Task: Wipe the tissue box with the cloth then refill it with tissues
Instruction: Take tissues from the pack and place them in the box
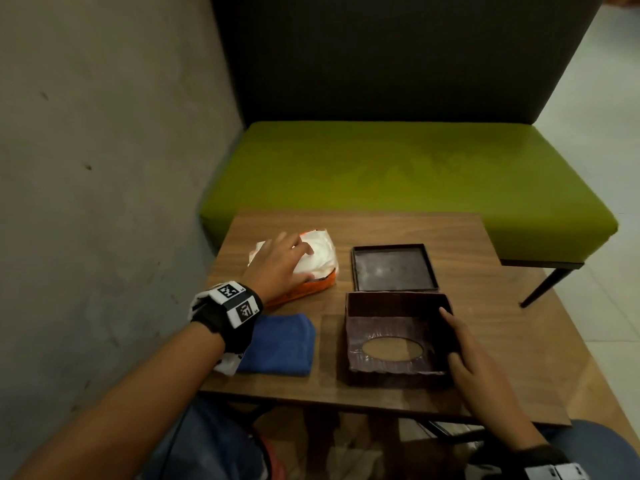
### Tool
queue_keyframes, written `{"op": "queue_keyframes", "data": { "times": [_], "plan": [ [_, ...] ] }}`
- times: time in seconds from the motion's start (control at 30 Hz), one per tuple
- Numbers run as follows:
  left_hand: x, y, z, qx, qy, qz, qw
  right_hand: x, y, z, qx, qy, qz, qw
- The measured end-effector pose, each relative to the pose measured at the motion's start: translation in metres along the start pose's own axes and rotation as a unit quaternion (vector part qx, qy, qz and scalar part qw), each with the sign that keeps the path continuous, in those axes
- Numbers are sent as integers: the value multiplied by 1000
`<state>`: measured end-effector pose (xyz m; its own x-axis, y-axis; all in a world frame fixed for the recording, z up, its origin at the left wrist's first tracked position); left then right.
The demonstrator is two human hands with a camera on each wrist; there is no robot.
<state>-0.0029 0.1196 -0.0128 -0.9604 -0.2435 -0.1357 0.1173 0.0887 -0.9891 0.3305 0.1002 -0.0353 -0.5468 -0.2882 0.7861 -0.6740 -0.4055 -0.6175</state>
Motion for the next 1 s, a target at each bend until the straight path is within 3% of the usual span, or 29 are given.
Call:
{"op": "queue_keyframes", "data": {
  "times": [0.17,0.4,0.53,0.73,0.83,0.9,0.97,1.0],
  "plan": [
    [-1,7,-5,-13,-8,-71,997,0,0,-1,-2,-5,-5,1000],
    [3,8,-13,-21,-44,6,999,-3,2,-2,-8,-9,2,1000],
    [2,7,-12,-56,-43,5,997,-7,3,-3,-10,-14,4,1000],
    [6,-5,-5,-140,-62,107,982,-8,4,-4,-30,-67,-17,997],
    [14,-21,-1,-183,-93,200,958,-6,7,-3,-59,-86,-8,995],
    [17,-35,5,-194,-131,292,927,2,6,-1,-87,-83,20,993],
    [15,-50,18,-173,-181,437,864,16,3,2,-129,-106,33,985],
    [13,-55,26,-148,-198,519,818,26,1,4,-152,-125,31,980]
  ]
}}
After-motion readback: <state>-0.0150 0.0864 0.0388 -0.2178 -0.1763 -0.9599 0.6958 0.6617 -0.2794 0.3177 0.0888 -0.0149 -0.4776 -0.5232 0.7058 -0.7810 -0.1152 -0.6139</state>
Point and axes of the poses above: each hand's wrist, its own z-axis away from the middle knuckle, its own y-axis out of the palm, x = y × z, the point moved 2 cm from there along -z, towards the middle knuckle, and after that the axes turned 12 degrees about -y, right-handed, at the moved point
